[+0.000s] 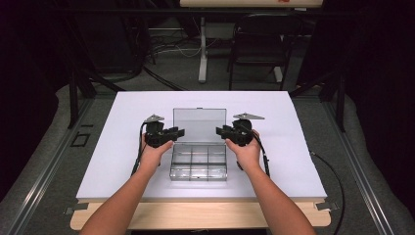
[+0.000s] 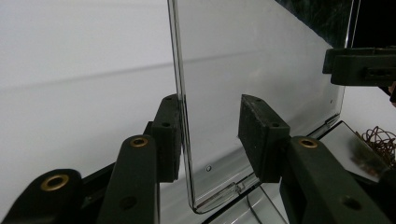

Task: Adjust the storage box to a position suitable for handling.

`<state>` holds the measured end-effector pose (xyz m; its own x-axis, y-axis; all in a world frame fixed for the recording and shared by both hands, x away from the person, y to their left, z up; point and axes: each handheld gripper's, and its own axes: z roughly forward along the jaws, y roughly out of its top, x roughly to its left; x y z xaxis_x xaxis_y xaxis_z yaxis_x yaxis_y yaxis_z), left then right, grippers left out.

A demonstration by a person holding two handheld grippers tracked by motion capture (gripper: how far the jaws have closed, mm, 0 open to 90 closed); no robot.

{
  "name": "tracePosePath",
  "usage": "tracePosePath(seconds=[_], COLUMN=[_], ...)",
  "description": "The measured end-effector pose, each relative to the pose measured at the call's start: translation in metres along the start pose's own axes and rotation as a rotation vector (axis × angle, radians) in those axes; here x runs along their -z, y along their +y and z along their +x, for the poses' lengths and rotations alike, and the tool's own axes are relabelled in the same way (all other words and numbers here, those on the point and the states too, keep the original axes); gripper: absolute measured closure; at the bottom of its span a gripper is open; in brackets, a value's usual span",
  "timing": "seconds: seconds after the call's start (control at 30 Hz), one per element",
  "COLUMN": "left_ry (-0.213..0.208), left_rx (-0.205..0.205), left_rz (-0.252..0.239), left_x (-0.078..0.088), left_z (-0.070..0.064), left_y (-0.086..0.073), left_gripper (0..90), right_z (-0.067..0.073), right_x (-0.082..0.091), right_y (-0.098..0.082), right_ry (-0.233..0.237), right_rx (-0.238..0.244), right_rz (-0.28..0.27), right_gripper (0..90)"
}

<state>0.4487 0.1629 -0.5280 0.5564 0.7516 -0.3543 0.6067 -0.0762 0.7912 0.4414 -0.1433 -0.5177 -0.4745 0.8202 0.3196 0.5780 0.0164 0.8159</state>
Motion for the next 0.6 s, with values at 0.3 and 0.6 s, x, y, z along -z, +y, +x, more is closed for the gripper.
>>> tracePosePath(seconds=[0.3, 0.6], left_ry=[-0.02, -0.025], left_rx=[0.045, 0.058], left_rz=[0.001, 0.012], left_x=[-0.0045, -0.0061], left_z=[0.0058, 0.0084], left_y=[-0.0006, -0.0005], left_gripper=[59.6, 59.2], right_z=[-0.0034, -0.0071], right_x=[-0.0068, -0.0097], right_y=[-0.0004, -0.0005], right_ry=[-0.009, 0.008], right_rx=[-0.014, -0.057], right_rz=[0.01, 0.019], right_gripper=[61.3, 61.2])
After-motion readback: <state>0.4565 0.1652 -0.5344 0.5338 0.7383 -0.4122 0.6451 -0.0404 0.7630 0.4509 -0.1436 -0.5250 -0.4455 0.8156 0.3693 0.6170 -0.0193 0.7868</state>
